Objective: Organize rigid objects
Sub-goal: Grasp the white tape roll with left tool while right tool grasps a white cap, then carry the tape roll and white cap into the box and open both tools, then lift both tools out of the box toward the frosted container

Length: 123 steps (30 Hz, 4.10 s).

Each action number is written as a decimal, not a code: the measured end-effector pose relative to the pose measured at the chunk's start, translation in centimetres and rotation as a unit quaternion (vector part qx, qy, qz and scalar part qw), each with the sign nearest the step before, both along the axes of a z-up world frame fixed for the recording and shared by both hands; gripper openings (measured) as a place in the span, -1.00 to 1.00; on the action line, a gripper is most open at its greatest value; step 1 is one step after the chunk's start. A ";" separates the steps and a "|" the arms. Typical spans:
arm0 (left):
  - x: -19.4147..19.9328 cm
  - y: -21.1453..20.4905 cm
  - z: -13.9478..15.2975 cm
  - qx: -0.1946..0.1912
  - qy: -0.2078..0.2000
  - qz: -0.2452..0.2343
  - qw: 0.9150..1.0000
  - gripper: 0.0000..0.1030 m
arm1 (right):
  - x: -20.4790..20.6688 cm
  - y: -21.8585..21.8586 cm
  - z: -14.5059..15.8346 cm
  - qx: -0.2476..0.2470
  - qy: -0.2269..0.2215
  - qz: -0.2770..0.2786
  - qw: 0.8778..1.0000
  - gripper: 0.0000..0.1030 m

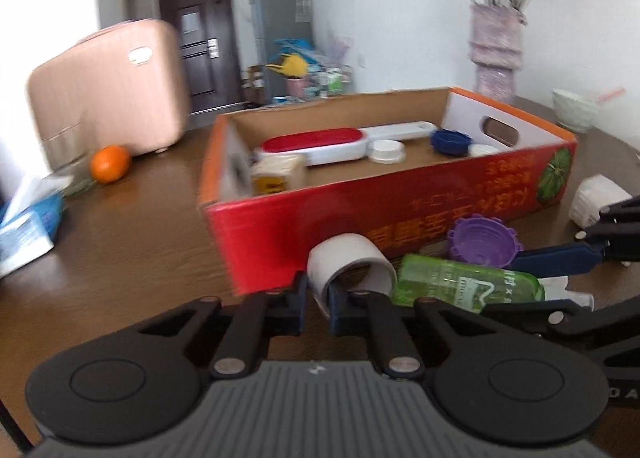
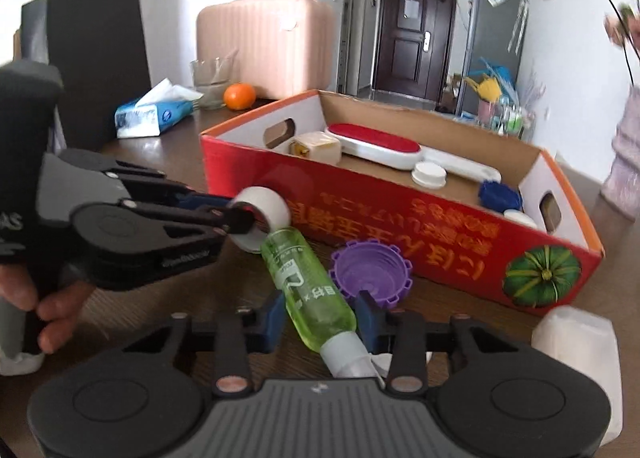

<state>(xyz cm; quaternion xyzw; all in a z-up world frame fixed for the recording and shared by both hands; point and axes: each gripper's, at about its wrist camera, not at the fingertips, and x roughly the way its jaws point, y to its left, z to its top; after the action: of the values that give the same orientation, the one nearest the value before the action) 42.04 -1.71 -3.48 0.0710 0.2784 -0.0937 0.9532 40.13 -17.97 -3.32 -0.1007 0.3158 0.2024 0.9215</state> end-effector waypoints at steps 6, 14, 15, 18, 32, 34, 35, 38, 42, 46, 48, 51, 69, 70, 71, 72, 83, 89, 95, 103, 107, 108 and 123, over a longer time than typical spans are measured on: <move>-5.5 4.5 1.0 -0.040 0.012 0.049 0.998 -0.88 | -1.3 1.7 -0.1 0.000 0.006 0.029 1.000 -0.31; -11.5 5.6 1.3 -0.060 0.025 0.053 0.997 -0.88 | -4.6 3.5 -0.7 0.025 0.016 0.034 0.999 -0.41; -11.7 5.5 1.2 -0.060 0.026 0.052 0.997 -0.88 | -5.2 3.6 -0.7 0.028 0.016 0.034 0.999 -0.41; -11.9 5.3 1.2 -0.068 0.030 0.051 0.996 -0.88 | -6.3 3.2 -0.5 0.038 0.026 0.030 0.998 -0.42; -12.4 5.0 0.2 -0.075 0.029 0.038 0.996 -0.88 | -2.6 -3.7 0.4 0.023 -0.009 -0.121 0.992 0.28; -12.3 5.0 0.2 -0.074 0.030 0.038 0.996 -0.88 | -1.3 -4.3 -0.7 0.020 0.006 -0.144 0.989 0.28; -12.2 5.0 0.1 -0.072 0.029 0.038 0.996 -0.87 | -0.9 -4.6 -1.1 0.032 0.018 -0.148 0.988 0.26; -12.2 4.9 0.1 -0.069 0.029 0.041 0.996 -0.87 | -0.8 -4.8 -1.7 0.041 0.015 -0.143 0.989 0.13; -12.7 4.6 0.5 -0.063 0.027 0.041 0.997 -0.88 | -1.1 -4.2 -1.4 0.034 0.014 -0.133 0.990 -0.26; -13.6 4.4 1.2 -0.062 0.021 0.043 0.997 -0.88 | -3.6 -3.9 -0.6 0.026 0.006 -0.115 0.993 -0.26; -14.2 4.3 1.7 -0.059 0.015 0.045 0.997 -0.88 | -5.8 -3.7 0.1 0.013 -0.012 -0.112 0.994 -0.26; -14.9 4.0 2.3 -0.060 0.010 0.043 0.997 -0.88 | -9.8 -4.1 1.4 0.014 -0.036 -0.101 0.994 -0.26; -3.8 -2.1 10.7 -0.021 -0.054 -0.072 0.996 -0.87 | -7.8 -9.8 6.4 0.059 -0.112 -0.122 0.984 -0.26; -1.7 -2.5 10.9 -0.018 -0.044 -0.073 0.996 -0.87 | -5.7 -9.9 7.0 0.060 -0.109 -0.115 0.986 -0.26; 0.9 -3.0 11.0 -0.013 -0.026 -0.076 0.997 -0.87 | -3.5 -10.1 7.4 0.064 -0.103 -0.108 0.987 -0.26; 3.4 -3.5 10.7 -0.006 -0.004 -0.080 0.997 -0.87 | -0.9 -10.3 7.8 0.072 -0.086 -0.102 0.988 -0.26; 20.5 -5.2 4.8 0.006 0.186 -0.049 0.981 -0.05 | 21.1 -9.6 5.0 0.097 0.083 -0.132 0.983 -0.23; 20.2 -3.9 6.4 -0.007 0.150 -0.054 0.987 0.28 | 23.1 -8.1 4.2 0.092 0.073 -0.141 0.983 0.01; 18.7 -2.2 8.9 -0.011 0.143 -0.030 0.989 0.35 | 21.4 -8.2 6.8 0.074 0.055 -0.138 0.986 0.03; 10.7 1.4 14.3 0.000 0.089 -0.006 0.996 0.65 | 14.0 -9.8 13.0 0.026 0.027 -0.119 0.992 0.32; 4.9 4.1 16.4 -0.025 0.045 0.013 0.999 0.88 | 8.6 -10.7 15.1 0.008 0.010 -0.108 0.994 0.44; 3.5 4.7 16.7 -0.035 0.032 0.020 0.999 0.91 | 7.2 -10.9 15.6 0.010 0.002 -0.108 0.994 0.47; -11.6 7.6 17.7 -0.029 -0.042 0.051 0.997 1.00 | -7.4 -9.7 17.3 0.059 -0.063 -0.099 0.991 0.68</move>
<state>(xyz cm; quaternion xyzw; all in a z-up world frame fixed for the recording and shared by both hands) 30.40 5.93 14.24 0.0328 0.2381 -0.0498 0.9694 32.77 -27.65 14.00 -0.0273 0.2528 0.1214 0.9595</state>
